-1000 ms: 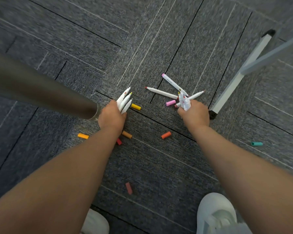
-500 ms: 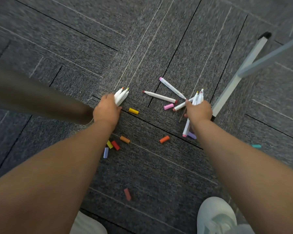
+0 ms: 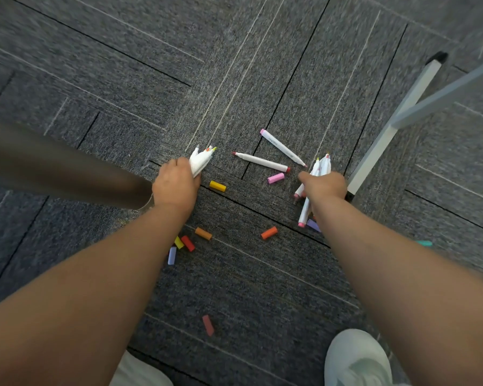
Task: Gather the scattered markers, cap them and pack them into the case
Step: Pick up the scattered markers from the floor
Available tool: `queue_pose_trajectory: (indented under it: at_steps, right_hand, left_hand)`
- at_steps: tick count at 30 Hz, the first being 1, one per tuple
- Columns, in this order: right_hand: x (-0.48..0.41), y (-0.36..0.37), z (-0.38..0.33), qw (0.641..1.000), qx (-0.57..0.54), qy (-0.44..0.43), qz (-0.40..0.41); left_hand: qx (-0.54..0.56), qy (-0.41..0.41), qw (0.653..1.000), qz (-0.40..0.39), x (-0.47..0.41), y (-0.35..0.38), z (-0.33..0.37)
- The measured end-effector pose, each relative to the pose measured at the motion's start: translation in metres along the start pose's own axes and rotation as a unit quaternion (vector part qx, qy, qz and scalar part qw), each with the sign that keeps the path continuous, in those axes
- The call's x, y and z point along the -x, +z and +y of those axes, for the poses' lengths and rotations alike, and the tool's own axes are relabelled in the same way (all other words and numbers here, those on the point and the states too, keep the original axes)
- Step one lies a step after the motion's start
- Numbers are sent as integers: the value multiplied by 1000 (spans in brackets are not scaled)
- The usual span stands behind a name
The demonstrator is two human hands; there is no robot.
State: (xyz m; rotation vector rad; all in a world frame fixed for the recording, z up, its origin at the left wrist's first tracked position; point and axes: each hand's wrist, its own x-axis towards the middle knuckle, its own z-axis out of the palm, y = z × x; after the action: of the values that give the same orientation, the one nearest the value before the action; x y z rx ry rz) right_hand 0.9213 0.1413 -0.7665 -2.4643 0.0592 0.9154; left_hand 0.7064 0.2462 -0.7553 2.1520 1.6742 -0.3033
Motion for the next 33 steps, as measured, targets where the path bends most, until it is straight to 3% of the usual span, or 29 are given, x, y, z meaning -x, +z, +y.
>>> queue_pose_trajectory:
  at_steps: [3,7,16,21,33]
  right_hand:
    - [-1,-3,0,998,21,-52,18]
    - [-3,-8,-10,994,42,-100,11]
    - [-12,-15,-11,993,-45,-102,34]
    - [-10,-16,-11,990,-63,-123,31]
    - [-7,-8,-17,987,-5,-156,-35]
  left_hand:
    - [29,23,999,16,1,-7,17]
    - [100,71,992,-22,-2,-8,45]
    - [-80,276,955,-76,-21,7,94]
    - [-139,267,950,-84,-20,11,98]
    - [-105,231,965,-59,-7,4,52]
